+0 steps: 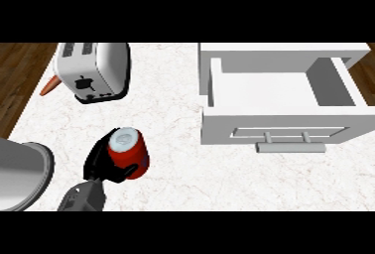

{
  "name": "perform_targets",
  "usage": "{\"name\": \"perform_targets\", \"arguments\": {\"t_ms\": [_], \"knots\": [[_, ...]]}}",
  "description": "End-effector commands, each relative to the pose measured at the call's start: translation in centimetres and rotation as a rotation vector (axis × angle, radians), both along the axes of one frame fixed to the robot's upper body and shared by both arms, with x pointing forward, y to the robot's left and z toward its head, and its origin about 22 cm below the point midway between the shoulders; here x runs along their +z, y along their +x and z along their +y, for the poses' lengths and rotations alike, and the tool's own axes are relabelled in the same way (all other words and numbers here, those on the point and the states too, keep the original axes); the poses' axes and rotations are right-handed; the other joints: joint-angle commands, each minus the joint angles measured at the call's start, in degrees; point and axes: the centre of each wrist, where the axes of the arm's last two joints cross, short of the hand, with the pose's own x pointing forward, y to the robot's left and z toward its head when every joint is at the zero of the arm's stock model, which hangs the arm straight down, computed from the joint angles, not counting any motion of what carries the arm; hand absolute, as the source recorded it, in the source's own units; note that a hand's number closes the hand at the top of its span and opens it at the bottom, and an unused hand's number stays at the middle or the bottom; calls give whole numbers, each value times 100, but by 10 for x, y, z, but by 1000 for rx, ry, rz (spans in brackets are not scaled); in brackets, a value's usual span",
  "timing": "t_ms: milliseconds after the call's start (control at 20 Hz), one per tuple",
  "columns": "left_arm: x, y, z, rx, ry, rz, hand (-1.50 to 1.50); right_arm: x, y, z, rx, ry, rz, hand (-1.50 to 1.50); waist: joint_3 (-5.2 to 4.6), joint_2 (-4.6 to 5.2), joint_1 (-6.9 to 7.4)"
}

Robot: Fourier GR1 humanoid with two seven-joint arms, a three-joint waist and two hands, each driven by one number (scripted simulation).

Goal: Pick up the can, place it into the drawer and close the drawer

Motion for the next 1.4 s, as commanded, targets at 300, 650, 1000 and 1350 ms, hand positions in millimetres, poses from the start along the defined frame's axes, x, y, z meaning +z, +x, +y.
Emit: {"name": "perform_targets", "arguments": {"t_ms": [300, 650, 1000, 1350], "knots": [[23, 23, -8, 225, -5, -72, 150, -5, -6, 0, -1, 2, -7, -150, 0, 5, -27], [77, 38, -28, 183, -13, -142, 150, 19, 4, 10, -10, 22, -9, -150, -1, -2, 21], [145, 50, -63, 173, 44, -214, 150, 15, 1, 2, -30, 11, -22, -150, 1, -7, 17], [210, 73, -75, 156, 77, -238, 150, -2, 14, 7, -20, 23, -14, -150, 1, 6, 19]]}}
